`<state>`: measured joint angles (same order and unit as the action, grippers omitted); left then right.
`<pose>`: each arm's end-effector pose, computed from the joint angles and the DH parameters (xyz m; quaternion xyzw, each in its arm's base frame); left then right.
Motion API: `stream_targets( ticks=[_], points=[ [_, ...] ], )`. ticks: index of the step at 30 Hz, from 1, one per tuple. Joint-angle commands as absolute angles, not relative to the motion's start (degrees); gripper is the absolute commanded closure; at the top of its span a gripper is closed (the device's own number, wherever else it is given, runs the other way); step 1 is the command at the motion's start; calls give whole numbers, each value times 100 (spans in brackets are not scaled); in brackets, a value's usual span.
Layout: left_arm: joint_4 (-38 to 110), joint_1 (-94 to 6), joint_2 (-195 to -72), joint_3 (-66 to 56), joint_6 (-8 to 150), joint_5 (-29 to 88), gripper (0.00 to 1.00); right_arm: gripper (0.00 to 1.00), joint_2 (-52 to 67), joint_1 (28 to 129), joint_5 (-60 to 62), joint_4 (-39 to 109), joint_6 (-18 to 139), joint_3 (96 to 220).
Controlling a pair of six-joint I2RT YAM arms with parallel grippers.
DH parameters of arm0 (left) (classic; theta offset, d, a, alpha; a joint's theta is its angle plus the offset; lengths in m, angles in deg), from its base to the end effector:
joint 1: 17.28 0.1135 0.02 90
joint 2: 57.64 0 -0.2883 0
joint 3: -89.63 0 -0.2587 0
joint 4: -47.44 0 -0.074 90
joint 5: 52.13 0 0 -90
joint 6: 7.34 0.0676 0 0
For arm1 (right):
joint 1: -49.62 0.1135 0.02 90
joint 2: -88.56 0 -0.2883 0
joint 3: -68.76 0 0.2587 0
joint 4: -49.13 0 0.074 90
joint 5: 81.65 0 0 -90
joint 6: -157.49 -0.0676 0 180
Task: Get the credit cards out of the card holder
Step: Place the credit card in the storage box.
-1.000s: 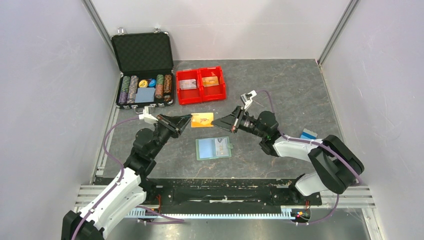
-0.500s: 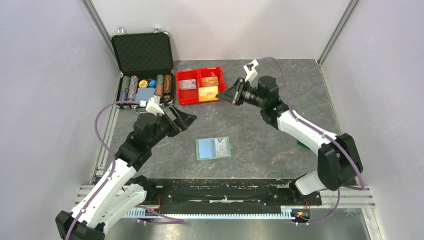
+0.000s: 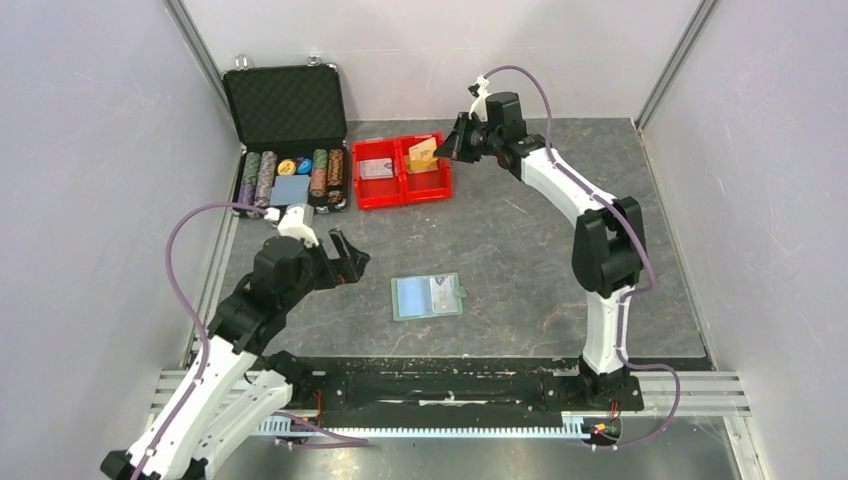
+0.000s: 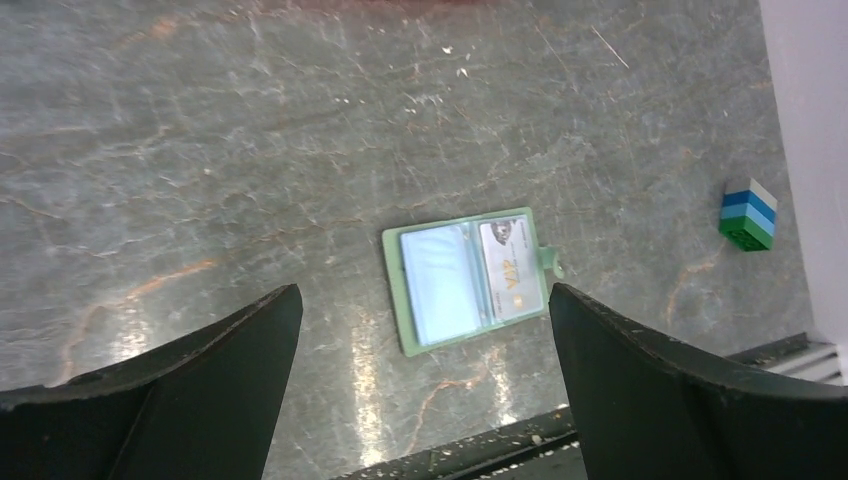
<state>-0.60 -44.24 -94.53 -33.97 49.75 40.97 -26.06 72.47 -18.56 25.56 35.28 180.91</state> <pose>0.1421 -0.0682 0.3054 -0.0584 0.8574 -0.2348 0.4543 0.4666 0.2298 0.3055 -0.0555 0.8323 0.4131 0.3655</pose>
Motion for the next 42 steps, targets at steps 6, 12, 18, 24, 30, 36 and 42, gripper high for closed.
stream_targets(
  ticks=[6, 12, 18, 24, 30, 36, 42],
  points=[
    [-321, -4400, -8702, -3563, 5472, 4882, 0, 100, -3880, 7141, -1195, 2644, 3833, 19417],
    [-385, -4404, -8698, -3549, 5497, 4877, 0, 100, -4323, 7141, -945, 2928, 3795, 19638],
    [-376, -4406, -8724, -3564, 5496, 4868, 0, 100, -4577, 7137, -981, 3272, 3694, 19703],
    [-372, -4404, -8700, -3574, 5494, 4901, 0, 100, -4837, 7144, -1103, 3525, 3499, 19717],
    [-376, -4409, -8692, -3567, 5475, 4910, 0, 100, -5058, 7141, -1213, 3894, 3335, 19738],
    [-372, -4414, -8617, -3588, 5463, 4968, 0, 99, -5260, 7146, -1258, 4126, 3123, 19774],
    [-377, -4406, -8623, -3582, 5479, 4997, 0, 96, -5292, 7144, -1079, 4179, 3145, 19799]
  ],
)
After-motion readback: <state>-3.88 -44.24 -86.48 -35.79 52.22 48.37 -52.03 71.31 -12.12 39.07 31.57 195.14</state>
